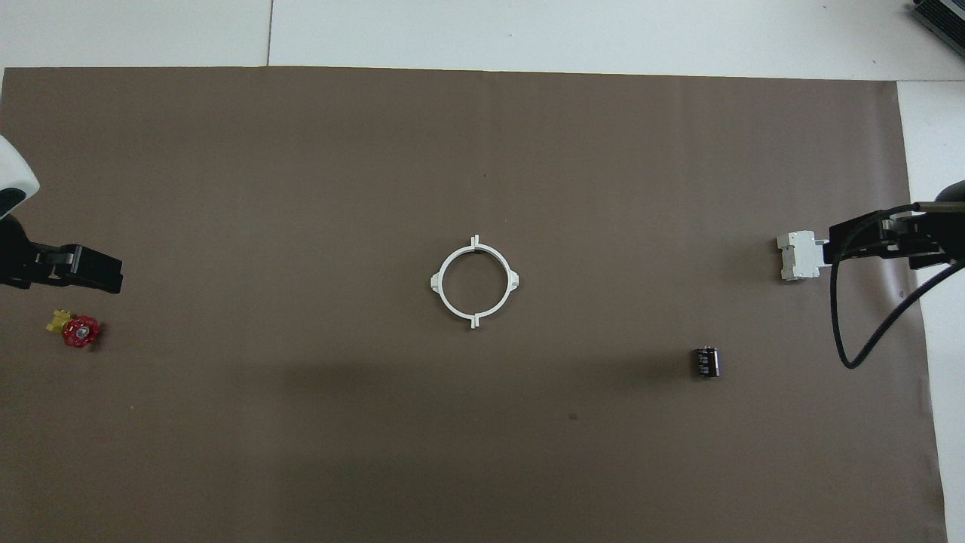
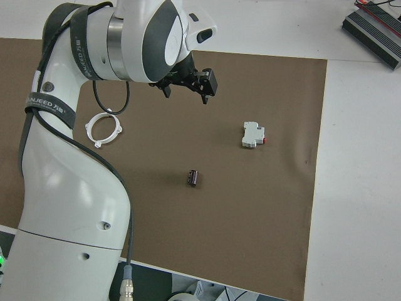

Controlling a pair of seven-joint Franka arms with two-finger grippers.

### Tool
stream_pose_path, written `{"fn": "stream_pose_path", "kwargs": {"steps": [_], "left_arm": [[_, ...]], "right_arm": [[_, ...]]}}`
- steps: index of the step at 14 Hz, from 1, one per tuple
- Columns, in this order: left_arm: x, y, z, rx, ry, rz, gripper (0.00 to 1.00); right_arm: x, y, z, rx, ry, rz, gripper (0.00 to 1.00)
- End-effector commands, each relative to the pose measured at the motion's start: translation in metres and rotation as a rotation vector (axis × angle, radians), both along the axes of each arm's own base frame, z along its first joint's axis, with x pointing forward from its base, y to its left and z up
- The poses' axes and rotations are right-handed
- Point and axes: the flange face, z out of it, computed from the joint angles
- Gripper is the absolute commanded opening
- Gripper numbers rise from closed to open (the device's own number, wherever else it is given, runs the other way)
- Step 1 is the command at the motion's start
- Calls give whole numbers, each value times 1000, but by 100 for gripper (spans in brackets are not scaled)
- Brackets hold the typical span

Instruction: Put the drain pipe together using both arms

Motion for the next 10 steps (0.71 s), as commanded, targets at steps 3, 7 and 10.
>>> {"fn": "stream_pose_path", "kwargs": {"steps": [3, 7, 10], "left_arm": [[6, 15, 2, -12, -21, 34, 100], [20, 8, -9, -21, 4, 29, 100], [18, 6, -11, -24, 5, 26, 100]], "right_arm": [[-5, -4, 2, 1, -3, 10, 100], [-5, -5, 2, 1, -3, 8, 100], [-5, -5, 2, 2, -3, 8, 100]]}}
